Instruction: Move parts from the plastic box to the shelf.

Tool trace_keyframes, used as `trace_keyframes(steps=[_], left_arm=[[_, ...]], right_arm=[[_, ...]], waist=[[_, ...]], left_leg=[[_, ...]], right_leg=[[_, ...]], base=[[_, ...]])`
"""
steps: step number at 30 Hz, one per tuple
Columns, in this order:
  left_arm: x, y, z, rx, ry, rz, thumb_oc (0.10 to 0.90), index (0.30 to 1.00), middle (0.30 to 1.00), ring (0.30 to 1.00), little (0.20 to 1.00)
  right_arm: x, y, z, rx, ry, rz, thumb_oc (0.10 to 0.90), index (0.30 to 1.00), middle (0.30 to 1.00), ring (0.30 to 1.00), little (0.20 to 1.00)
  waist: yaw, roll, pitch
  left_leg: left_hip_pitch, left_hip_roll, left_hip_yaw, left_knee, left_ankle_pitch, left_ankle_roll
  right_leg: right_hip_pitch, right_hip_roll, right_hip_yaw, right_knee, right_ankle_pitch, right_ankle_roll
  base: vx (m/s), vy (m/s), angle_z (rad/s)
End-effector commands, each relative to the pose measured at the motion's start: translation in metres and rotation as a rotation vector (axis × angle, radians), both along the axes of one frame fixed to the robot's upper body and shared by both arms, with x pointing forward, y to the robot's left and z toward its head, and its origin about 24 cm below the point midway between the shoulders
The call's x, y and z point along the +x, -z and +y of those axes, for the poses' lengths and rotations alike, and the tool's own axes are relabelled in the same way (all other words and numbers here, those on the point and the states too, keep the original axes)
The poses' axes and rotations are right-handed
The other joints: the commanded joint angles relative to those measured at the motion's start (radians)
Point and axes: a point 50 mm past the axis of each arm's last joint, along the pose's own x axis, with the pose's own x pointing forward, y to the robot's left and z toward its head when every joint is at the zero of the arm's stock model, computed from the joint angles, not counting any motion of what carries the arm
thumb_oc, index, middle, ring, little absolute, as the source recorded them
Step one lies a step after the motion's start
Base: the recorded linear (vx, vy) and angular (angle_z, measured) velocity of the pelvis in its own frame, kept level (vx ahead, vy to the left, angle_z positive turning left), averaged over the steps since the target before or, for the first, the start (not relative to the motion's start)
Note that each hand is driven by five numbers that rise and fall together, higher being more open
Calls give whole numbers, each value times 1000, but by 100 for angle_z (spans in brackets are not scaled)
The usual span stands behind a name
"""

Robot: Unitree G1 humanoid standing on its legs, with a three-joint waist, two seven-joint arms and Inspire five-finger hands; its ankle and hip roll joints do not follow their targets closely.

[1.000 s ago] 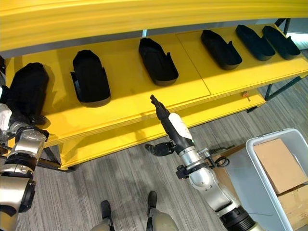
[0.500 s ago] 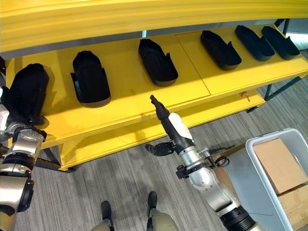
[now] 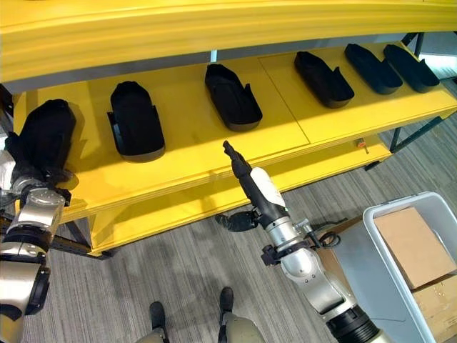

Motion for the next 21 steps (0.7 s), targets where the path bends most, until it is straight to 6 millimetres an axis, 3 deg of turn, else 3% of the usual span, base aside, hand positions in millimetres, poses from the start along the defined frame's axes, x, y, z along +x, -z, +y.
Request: trace_keyframes(steps=[1, 14, 21], left_arm=[[12, -41, -10, -4, 64, -208, 900, 1000, 1000, 1000, 1000], [17, -37, -21, -114, 128, -249, 900, 1000, 1000, 1000, 1000], [14, -49, -29, -16, 194, -291, 900, 1000, 1000, 1000, 1000]], right_arm=[[-6, -43, 2, 88, -66, -195, 900, 1000, 1000, 1000, 1000], [-4, -38, 0, 92, -49, -162, 900, 1000, 1000, 1000, 1000], [-2, -36, -2, 90, -33, -156, 900, 1000, 1000, 1000, 1000]], waist=[[13, 73, -135], [15, 85, -165], [29, 85, -178]], left_leg=[[145, 86, -25, -7, -75, -46], [158, 81, -28, -7, -80, -46], [164, 81, -37, -7, -82, -46]], right_leg=[[-63, -106, 7, 103, -22, 122], [-23, -105, 0, 74, -17, 121], [0, -103, -8, 63, -18, 120]], base=[[0, 0, 0], [0, 0, 0], [0, 0, 0]])
